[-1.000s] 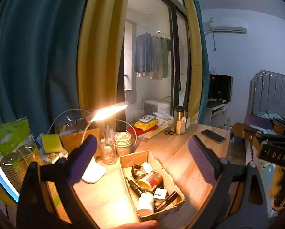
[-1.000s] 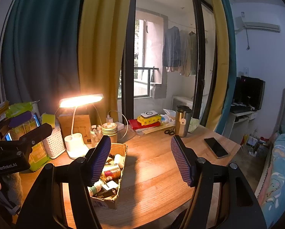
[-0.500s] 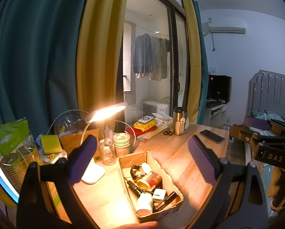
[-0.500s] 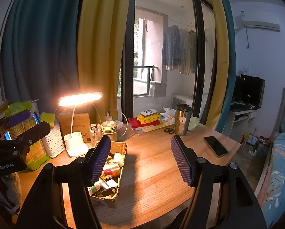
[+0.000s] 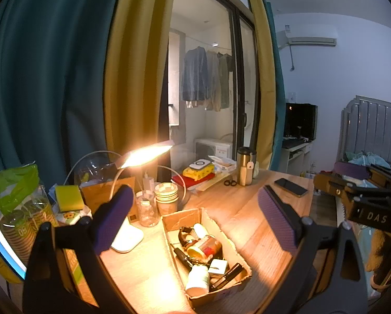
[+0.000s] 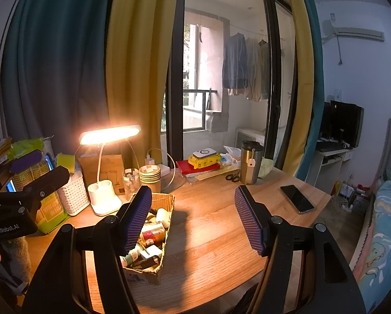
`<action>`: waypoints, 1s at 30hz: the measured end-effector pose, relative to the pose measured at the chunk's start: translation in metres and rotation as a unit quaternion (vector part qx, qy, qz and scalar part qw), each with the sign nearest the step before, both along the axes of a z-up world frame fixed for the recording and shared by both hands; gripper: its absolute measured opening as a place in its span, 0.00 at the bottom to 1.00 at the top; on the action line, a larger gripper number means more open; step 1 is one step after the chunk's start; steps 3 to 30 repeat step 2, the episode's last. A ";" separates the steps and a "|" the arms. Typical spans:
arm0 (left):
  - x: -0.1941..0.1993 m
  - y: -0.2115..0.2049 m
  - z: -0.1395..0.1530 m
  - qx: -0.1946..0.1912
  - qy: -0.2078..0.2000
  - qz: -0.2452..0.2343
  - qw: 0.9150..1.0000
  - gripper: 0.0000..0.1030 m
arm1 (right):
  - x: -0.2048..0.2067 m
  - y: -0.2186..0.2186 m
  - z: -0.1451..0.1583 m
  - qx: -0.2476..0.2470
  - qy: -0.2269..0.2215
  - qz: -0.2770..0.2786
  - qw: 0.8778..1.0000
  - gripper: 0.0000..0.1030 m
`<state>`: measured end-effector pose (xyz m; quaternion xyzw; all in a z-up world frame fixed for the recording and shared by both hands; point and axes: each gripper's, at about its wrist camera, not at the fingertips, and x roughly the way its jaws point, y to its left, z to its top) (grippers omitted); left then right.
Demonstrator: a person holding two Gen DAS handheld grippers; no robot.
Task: Organize rigid objects
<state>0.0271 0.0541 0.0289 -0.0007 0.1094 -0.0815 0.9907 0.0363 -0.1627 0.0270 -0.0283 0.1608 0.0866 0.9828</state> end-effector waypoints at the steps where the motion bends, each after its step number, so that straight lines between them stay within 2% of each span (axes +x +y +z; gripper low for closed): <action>1: 0.000 0.000 0.000 -0.001 0.001 -0.001 1.000 0.94 | 0.000 0.000 -0.001 0.001 0.001 0.000 1.000 0.67; 30: 0.001 0.000 0.000 -0.002 0.002 -0.001 1.000 0.94 | 0.001 0.000 -0.001 0.002 0.002 0.001 1.000 0.67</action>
